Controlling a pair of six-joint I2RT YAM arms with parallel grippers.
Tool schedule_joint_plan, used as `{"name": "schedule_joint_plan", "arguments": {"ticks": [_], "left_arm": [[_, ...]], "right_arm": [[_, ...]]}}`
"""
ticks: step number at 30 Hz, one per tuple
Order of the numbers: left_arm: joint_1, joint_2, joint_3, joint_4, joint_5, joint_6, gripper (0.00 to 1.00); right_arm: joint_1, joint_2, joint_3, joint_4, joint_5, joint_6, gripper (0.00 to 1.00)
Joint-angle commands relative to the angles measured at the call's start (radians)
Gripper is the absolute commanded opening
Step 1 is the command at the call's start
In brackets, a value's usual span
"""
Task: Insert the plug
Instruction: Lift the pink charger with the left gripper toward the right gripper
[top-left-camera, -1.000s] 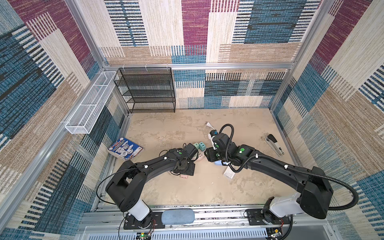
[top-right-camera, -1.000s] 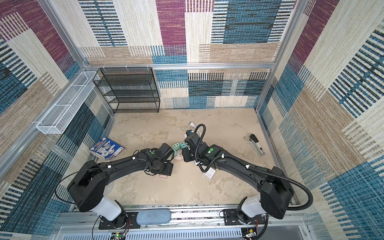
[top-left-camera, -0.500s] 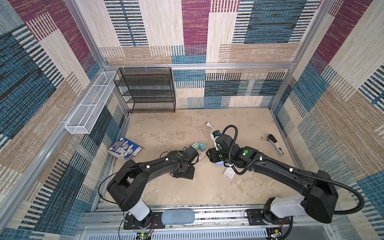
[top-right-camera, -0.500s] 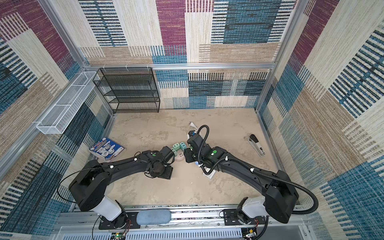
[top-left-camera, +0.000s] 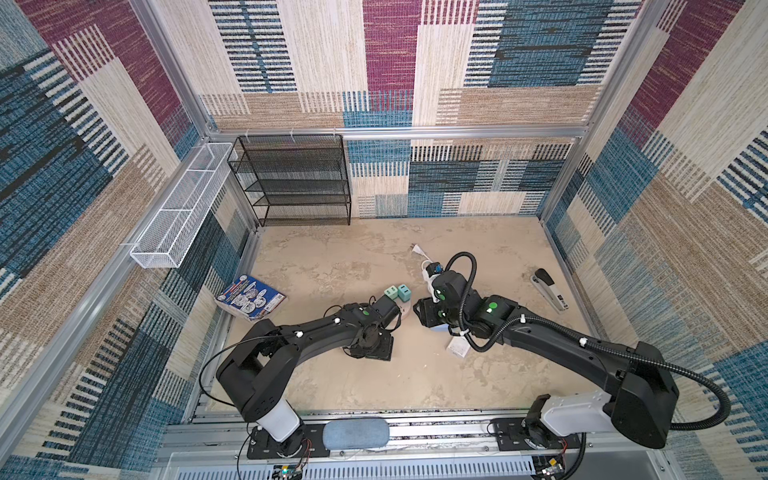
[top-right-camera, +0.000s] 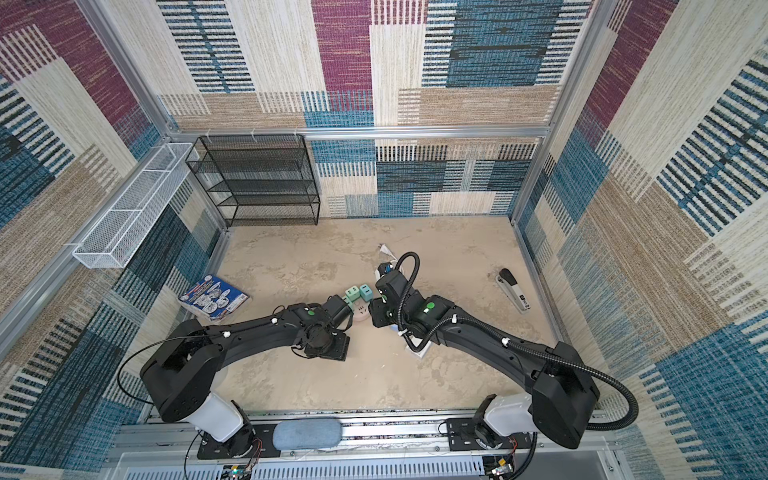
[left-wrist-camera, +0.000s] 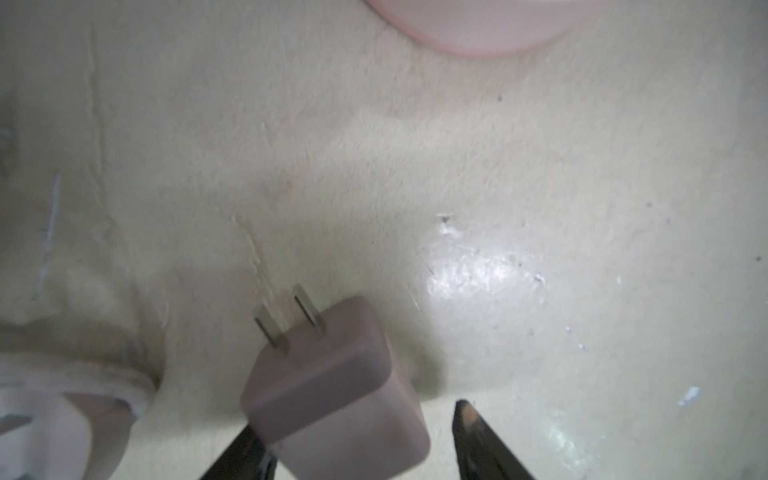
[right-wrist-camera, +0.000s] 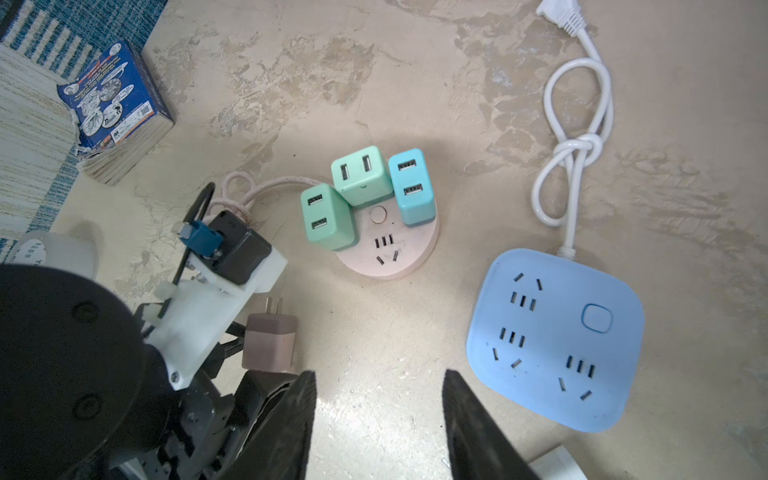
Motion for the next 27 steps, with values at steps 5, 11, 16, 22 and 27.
{"name": "schedule_joint_plan", "arguments": {"ticks": [5, 11, 16, 22, 27], "left_arm": [[0.005, 0.041, 0.046, -0.006, -0.040, -0.010, 0.67], [0.008, 0.047, 0.044, -0.004, -0.051, -0.005, 0.62], [0.012, 0.038, 0.046, -0.006, -0.064, 0.001, 0.52], [0.020, 0.007, 0.044, -0.005, -0.088, 0.007, 0.16], [0.050, -0.072, 0.007, 0.039, -0.045, -0.026, 0.00]], "right_arm": [[0.001, -0.006, 0.000, 0.022, -0.009, 0.012, 0.52], [0.001, -0.010, -0.003, 0.023, -0.005, 0.006, 0.51], [0.001, -0.005, -0.004, 0.026, -0.012, 0.005, 0.51], [0.001, -0.005, -0.013, 0.038, -0.007, 0.000, 0.51], [0.001, -0.052, -0.062, 0.132, -0.011, 0.001, 0.50]]}}
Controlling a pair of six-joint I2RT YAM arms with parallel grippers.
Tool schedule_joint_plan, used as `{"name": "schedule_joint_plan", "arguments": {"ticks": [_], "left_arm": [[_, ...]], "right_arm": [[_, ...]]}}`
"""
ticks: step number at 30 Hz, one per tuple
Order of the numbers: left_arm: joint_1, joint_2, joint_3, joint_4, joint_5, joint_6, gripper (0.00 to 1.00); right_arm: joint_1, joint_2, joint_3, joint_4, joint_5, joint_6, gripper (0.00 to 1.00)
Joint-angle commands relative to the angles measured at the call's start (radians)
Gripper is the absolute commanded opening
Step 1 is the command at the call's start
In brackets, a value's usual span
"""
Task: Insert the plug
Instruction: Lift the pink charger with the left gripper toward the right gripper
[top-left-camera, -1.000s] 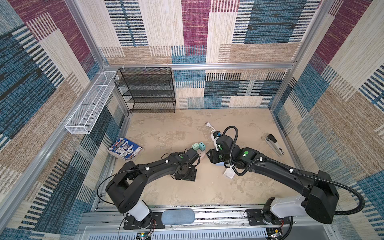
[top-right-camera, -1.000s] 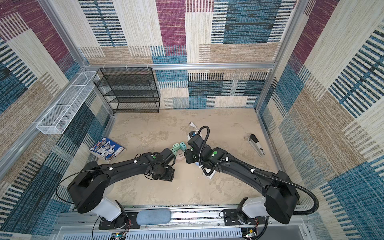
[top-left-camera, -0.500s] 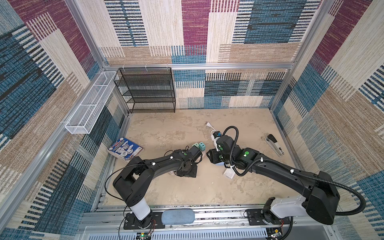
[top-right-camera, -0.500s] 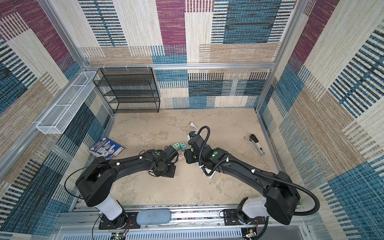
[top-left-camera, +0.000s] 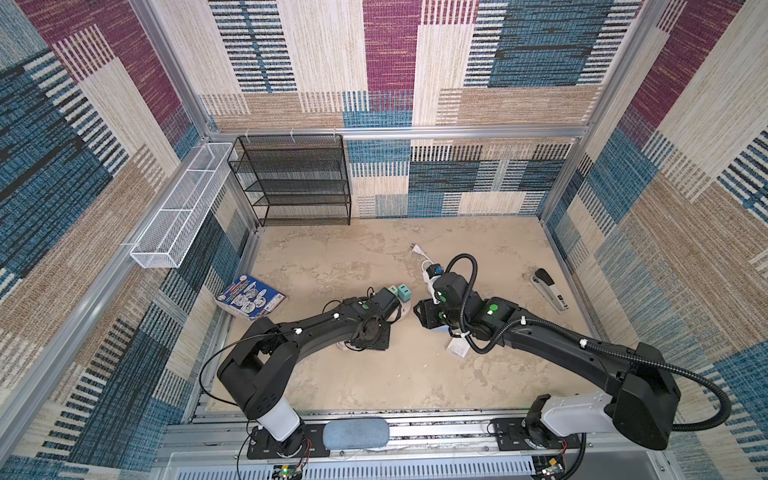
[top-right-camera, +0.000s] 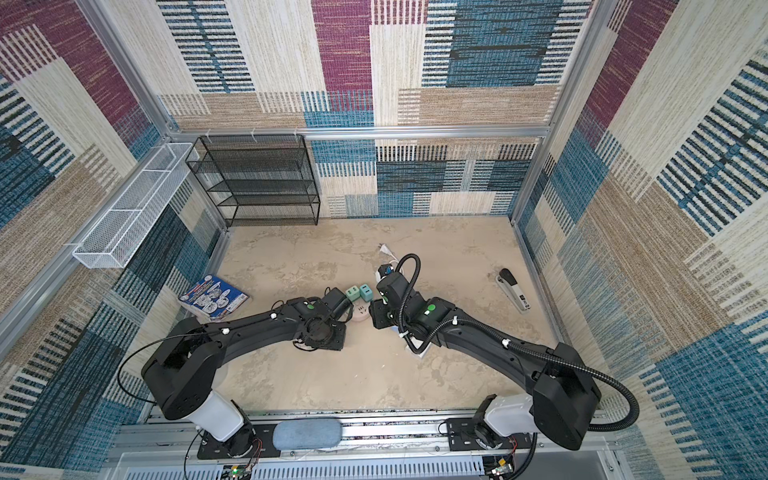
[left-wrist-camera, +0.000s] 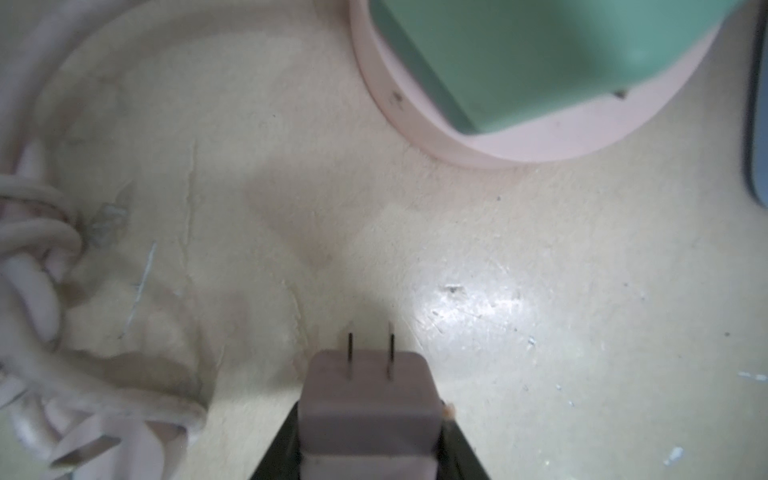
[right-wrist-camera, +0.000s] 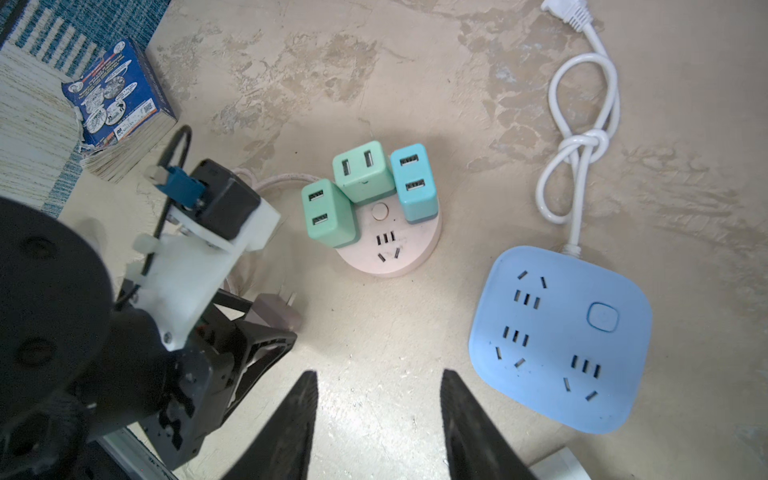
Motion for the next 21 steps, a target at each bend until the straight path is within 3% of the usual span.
{"name": "schedule_joint_plan", "arguments": {"ticks": [1, 4, 12, 17, 21], "left_arm": [[0.022, -0.073, -0.027, 0.050, 0.038, -0.034, 0.00], [0.057, -0.202, -0.074, 0.108, 0.077, -0.115, 0.00], [0.083, -0.591, -0.164, 0.364, 0.054, -0.461, 0.00], [0.082, -0.619, -0.093, 0.376, 0.013, -0.524, 0.00], [0.083, -0.610, -0.122, 0.490, 0.043, -0.622, 0.00]], "right_arm": [[0.001, -0.051, -0.045, 0.139, -0.012, 0.007, 0.50], [0.001, -0.118, -0.128, 0.279, -0.030, 0.023, 0.48], [0.001, -0.182, -0.245, 0.550, -0.176, 0.046, 0.48], [0.023, -0.186, -0.269, 0.669, -0.209, 0.040, 0.50], [0.063, -0.183, -0.285, 0.753, -0.185, 0.002, 0.56]]}}
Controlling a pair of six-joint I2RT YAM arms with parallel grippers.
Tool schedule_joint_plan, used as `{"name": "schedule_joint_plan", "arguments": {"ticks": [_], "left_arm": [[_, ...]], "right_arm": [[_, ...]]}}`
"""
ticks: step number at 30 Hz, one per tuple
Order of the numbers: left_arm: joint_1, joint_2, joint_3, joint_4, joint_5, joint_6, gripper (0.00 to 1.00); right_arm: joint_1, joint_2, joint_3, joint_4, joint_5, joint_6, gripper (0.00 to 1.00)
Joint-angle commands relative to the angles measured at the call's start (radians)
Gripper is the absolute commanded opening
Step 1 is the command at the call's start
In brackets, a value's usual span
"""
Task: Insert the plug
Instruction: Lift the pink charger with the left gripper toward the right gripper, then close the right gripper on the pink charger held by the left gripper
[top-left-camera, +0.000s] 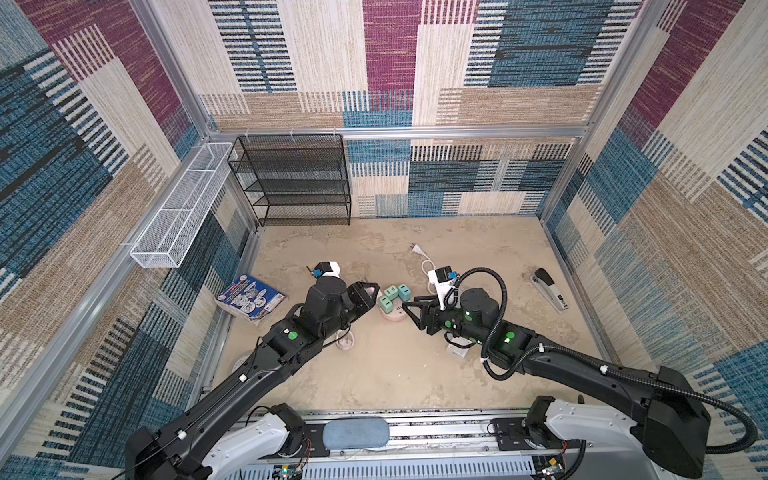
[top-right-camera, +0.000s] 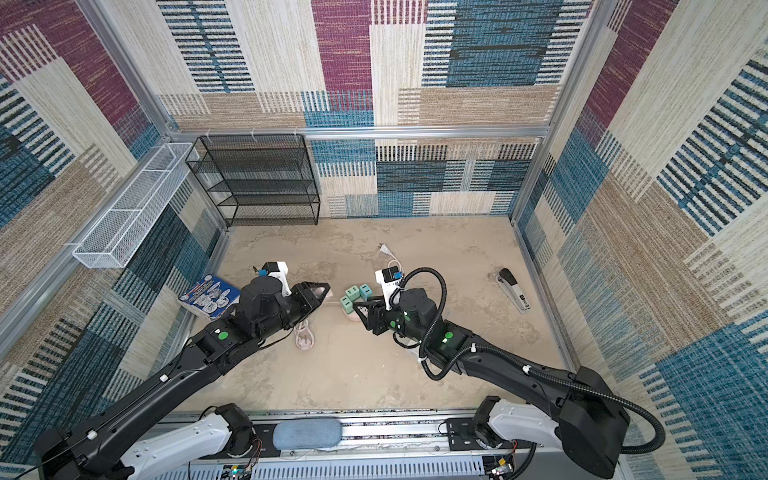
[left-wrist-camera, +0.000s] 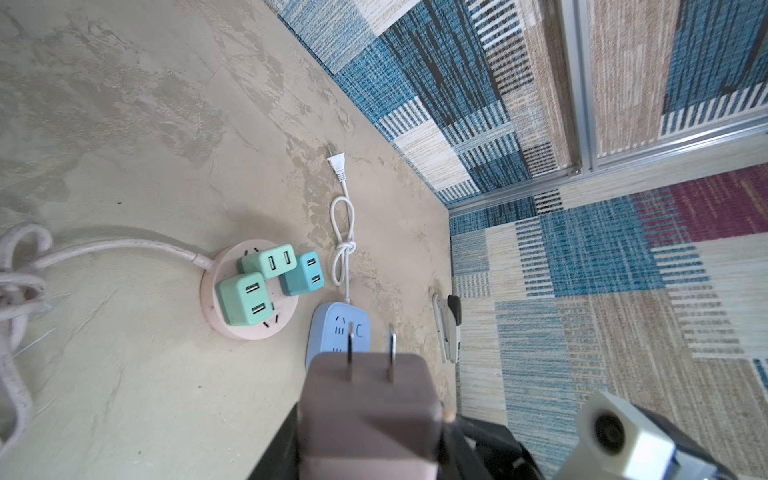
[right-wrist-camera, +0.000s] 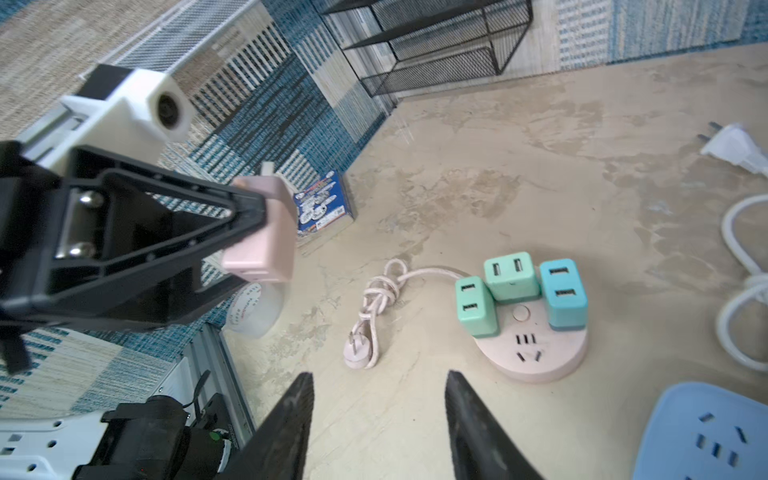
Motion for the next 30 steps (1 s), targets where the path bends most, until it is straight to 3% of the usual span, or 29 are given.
{"name": "schedule_joint_plan", "arguments": {"ticks": [1, 10, 17, 27, 30], "left_arm": [[-0.002, 0.012, -0.017, 0.130, 0.032, -0.129, 0.00], [-0.004, 0.054, -0.015, 0.206, 0.086, -0.191, 0.00], [-0.008, 0.055, -0.034, 0.243, 0.113, -0.217, 0.00], [-0.008, 0.047, -0.042, 0.268, 0.132, -0.210, 0.00], [-0.009, 0.050, -0.040, 0.272, 0.149, -0.206, 0.00]], "right_arm": [[0.023, -0.001, -0.013, 0.157, -0.008, -0.034, 0.56], [0.061, 0.069, 0.042, 0.188, 0.035, -0.093, 0.64], [0.064, 0.114, 0.103, 0.175, 0.095, -0.118, 0.58], [0.064, 0.209, 0.189, 0.147, 0.068, -0.134, 0.53], [0.065, 0.209, 0.185, 0.168, 0.080, -0.130, 0.46]]}}
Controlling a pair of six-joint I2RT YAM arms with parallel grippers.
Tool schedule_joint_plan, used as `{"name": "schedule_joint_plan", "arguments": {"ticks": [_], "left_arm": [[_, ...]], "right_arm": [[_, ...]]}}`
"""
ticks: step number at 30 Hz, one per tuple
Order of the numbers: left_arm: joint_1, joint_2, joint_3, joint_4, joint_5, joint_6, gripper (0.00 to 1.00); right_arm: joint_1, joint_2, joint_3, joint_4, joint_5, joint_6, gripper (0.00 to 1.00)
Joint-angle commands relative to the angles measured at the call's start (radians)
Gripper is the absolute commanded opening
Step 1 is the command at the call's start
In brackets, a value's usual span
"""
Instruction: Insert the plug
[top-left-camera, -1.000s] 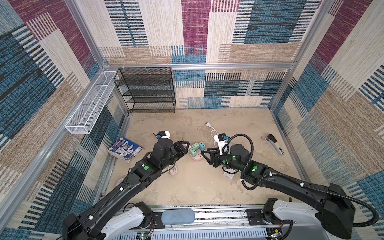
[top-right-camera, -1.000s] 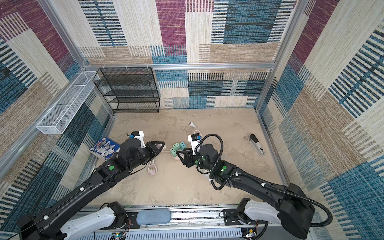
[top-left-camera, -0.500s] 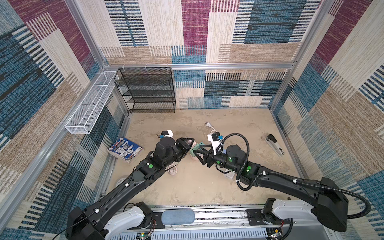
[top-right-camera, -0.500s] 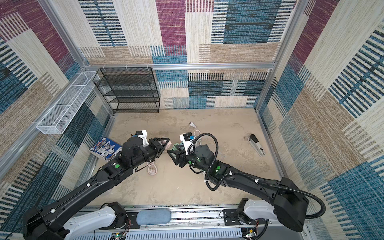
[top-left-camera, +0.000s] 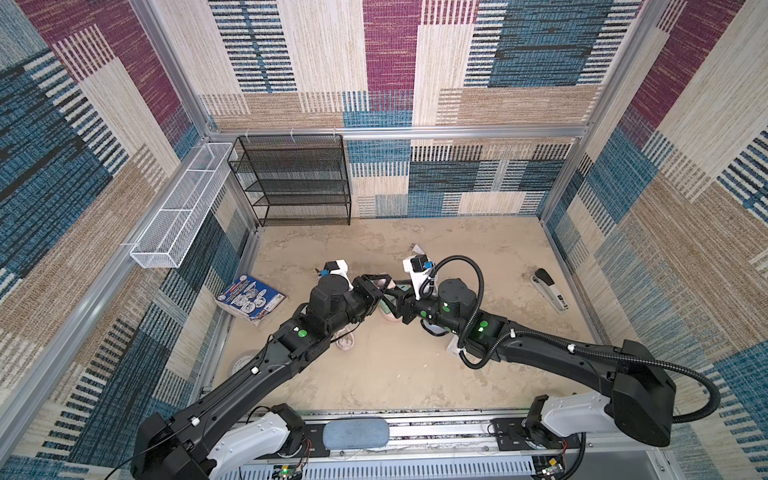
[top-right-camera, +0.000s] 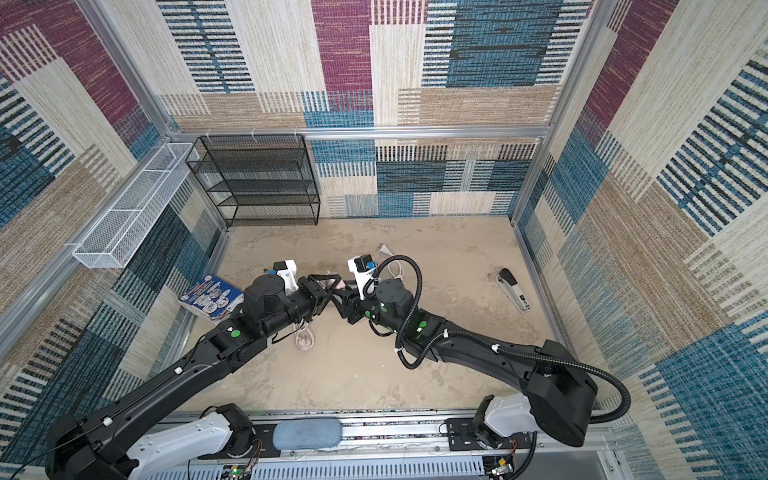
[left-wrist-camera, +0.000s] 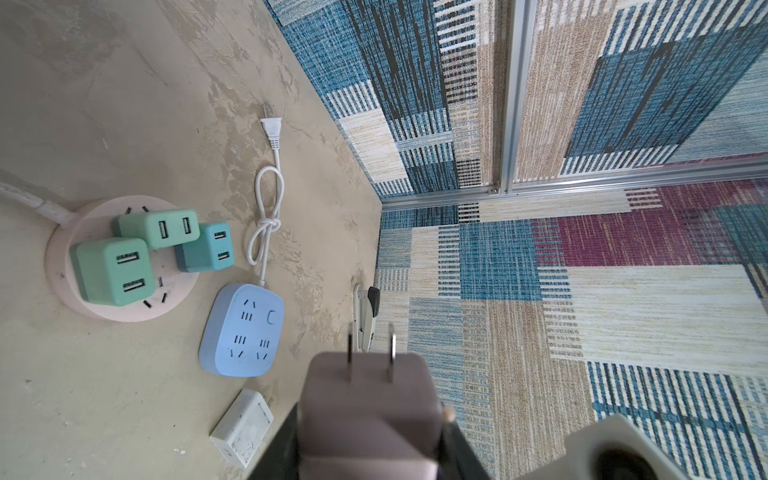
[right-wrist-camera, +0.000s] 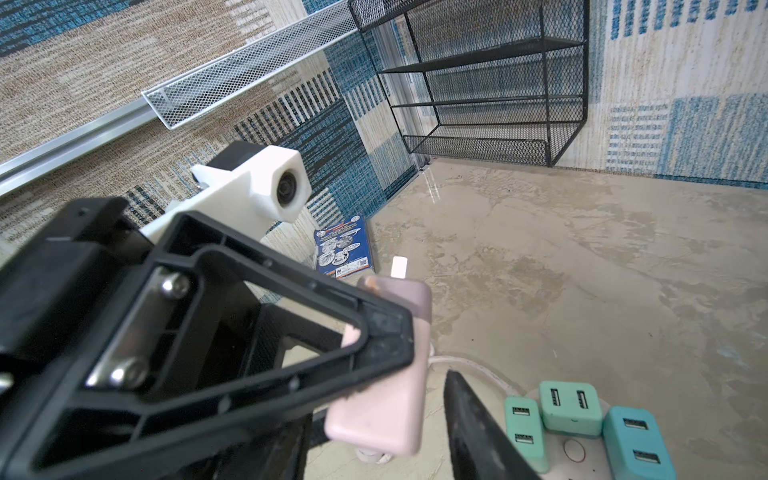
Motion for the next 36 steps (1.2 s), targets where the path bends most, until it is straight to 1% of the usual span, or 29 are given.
{"name": "schedule_joint_plan", "arguments": {"ticks": [1, 3, 6, 9, 10, 11, 12, 13, 14, 16, 18, 20, 21, 23, 26, 27, 30, 33, 36], "left_arm": [[0.000, 0.000, -0.002, 0.040, 0.034, 0.002, 0.00], [0.000, 0.000, -0.004, 0.044, 0.041, 0.006, 0.00], [-0.001, 0.000, -0.009, 0.046, 0.047, 0.015, 0.00], [0.001, -0.004, -0.020, 0.045, 0.053, 0.024, 0.00], [0.001, -0.005, -0.026, 0.047, 0.054, 0.034, 0.06], [0.000, -0.009, -0.029, 0.046, 0.051, 0.050, 0.24], [0.002, -0.012, -0.030, 0.030, 0.045, 0.068, 0.43], [0.005, -0.019, -0.027, 0.003, 0.038, 0.094, 0.59], [0.008, -0.033, -0.021, -0.032, 0.023, 0.131, 0.72], [0.017, -0.066, -0.002, -0.123, -0.013, 0.219, 0.82], [0.037, -0.108, 0.024, -0.218, -0.043, 0.335, 0.84], [0.065, -0.154, 0.048, -0.318, -0.064, 0.436, 0.85], [0.079, -0.171, 0.057, -0.345, -0.059, 0.480, 0.85], [0.114, -0.209, 0.066, -0.389, -0.032, 0.572, 0.85], [0.159, -0.225, 0.068, -0.394, 0.070, 0.650, 0.86], [0.175, -0.215, 0.075, -0.394, 0.118, 0.654, 0.86], [0.209, -0.156, 0.100, -0.379, 0.286, 0.633, 0.85], [0.216, -0.110, 0.091, -0.323, 0.442, 0.577, 0.83], [0.220, -0.069, 0.073, -0.293, 0.587, 0.514, 0.81]], "right_arm": [[0.001, 0.001, 0.008, 0.043, 0.023, 0.000, 0.44], [0.001, -0.002, 0.008, 0.051, 0.028, -0.006, 0.34], [0.000, -0.008, 0.013, 0.053, 0.037, -0.014, 0.21], [0.000, -0.013, 0.012, 0.047, 0.047, -0.025, 0.05], [0.000, -0.013, 0.017, 0.036, 0.051, -0.028, 0.00], [0.000, -0.015, 0.018, 0.028, 0.054, -0.032, 0.00], [-0.003, -0.016, 0.017, 0.020, 0.053, -0.033, 0.00], [-0.003, -0.017, 0.018, 0.009, 0.051, -0.035, 0.00], [-0.005, -0.020, 0.018, -0.006, 0.046, -0.037, 0.00], [-0.016, -0.028, 0.015, -0.037, 0.011, -0.042, 0.00], [-0.048, -0.044, 0.018, -0.092, -0.073, -0.047, 0.00], [-0.119, -0.056, 0.027, -0.151, -0.287, -0.048, 0.00], [-0.146, -0.057, 0.034, -0.184, -0.367, -0.050, 0.00], [-0.185, -0.055, 0.062, -0.273, -0.534, -0.090, 0.00], [-0.191, -0.059, 0.086, -0.379, -0.654, -0.179, 0.00], [-0.191, -0.066, 0.085, -0.391, -0.671, -0.202, 0.00], [-0.192, -0.120, 0.062, -0.394, -0.674, -0.257, 0.00], [-0.192, -0.183, 0.037, -0.384, -0.621, -0.295, 0.00], [-0.193, -0.211, 0.035, -0.401, -0.576, -0.343, 0.00]]}}
